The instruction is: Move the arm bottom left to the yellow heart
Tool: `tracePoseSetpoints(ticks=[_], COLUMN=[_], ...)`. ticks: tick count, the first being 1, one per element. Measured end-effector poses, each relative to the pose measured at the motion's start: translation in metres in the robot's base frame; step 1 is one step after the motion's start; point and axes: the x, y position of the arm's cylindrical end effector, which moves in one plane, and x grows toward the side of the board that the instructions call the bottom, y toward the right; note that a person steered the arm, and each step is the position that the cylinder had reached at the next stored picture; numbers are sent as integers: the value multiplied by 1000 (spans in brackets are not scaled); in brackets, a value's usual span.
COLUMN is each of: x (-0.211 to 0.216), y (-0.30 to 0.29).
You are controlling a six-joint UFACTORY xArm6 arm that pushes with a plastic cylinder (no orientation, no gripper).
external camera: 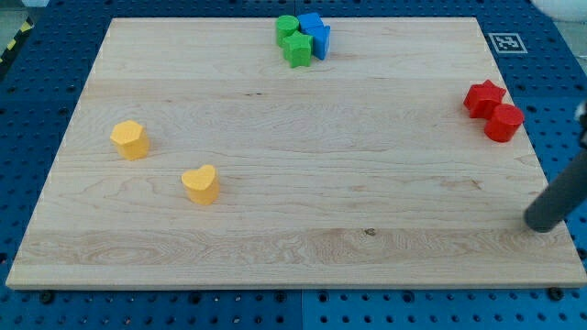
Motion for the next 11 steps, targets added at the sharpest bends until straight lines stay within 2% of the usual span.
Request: tracePoseSetpoints(ticks=[2,4,7,8,11], x=[5,36,38,18,-15], y=[-86,-193,-359,-390,-387])
